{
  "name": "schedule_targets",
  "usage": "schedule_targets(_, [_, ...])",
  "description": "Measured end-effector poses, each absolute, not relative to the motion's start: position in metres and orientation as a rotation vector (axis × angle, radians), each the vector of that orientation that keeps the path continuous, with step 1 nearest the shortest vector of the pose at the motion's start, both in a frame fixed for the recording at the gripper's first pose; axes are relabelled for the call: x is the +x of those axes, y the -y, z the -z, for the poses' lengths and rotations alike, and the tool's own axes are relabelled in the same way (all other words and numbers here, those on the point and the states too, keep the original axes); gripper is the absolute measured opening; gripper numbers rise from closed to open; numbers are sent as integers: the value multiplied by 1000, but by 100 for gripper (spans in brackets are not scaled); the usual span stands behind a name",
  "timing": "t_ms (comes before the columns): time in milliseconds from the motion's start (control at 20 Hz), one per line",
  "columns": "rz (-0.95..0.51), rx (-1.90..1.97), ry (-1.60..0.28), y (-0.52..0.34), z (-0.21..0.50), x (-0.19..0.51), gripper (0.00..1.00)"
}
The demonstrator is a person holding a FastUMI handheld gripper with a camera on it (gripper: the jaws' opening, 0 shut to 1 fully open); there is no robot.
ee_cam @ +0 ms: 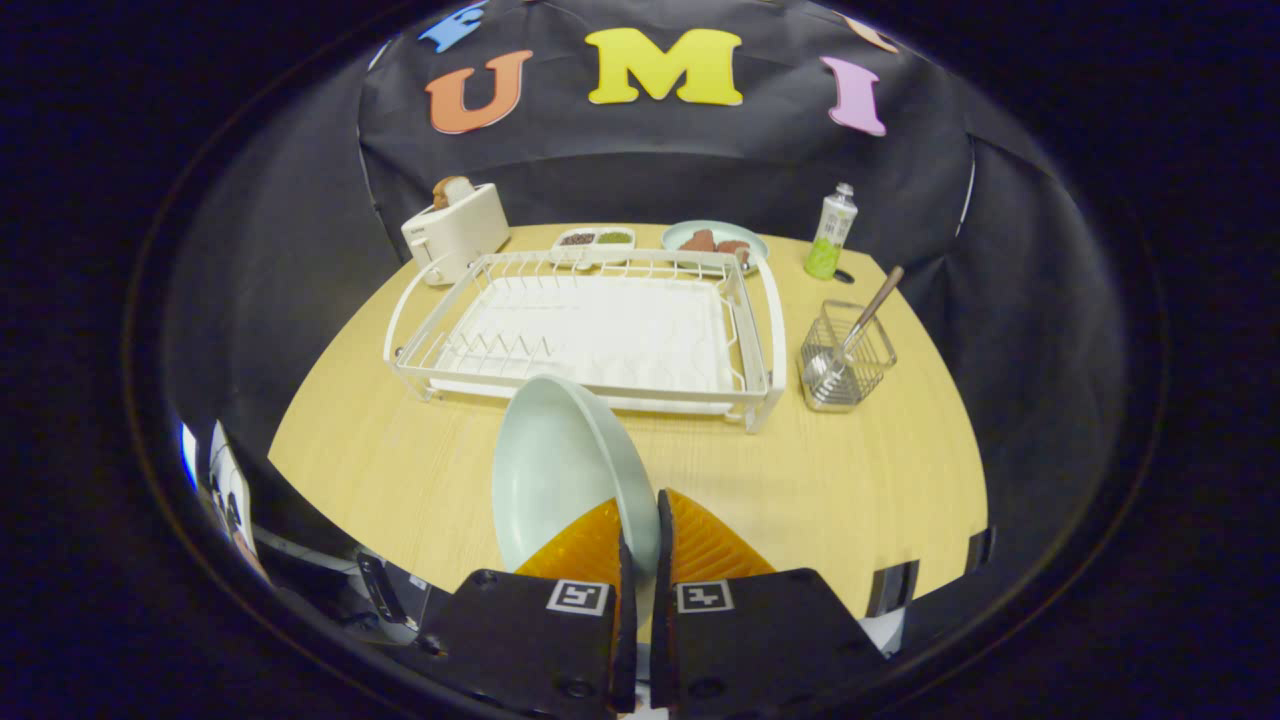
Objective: Take the plate from the dish rack, then take the spoon from the basket and place it into the plate.
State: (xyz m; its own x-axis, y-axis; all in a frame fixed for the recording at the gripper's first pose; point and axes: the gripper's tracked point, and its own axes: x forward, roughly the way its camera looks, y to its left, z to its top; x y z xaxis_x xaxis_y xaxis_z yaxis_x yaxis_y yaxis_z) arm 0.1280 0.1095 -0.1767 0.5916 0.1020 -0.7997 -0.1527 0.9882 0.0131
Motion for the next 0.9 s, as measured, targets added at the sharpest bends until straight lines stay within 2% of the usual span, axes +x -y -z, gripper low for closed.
schedule_targets(700, [-296, 337, -1001, -66, 263, 139, 16])
schedule_targets(850, [-254, 273, -961, -53, 265, 145, 20])
schedule_targets(900, [-236, 231, -920, -47, 264, 151, 24])
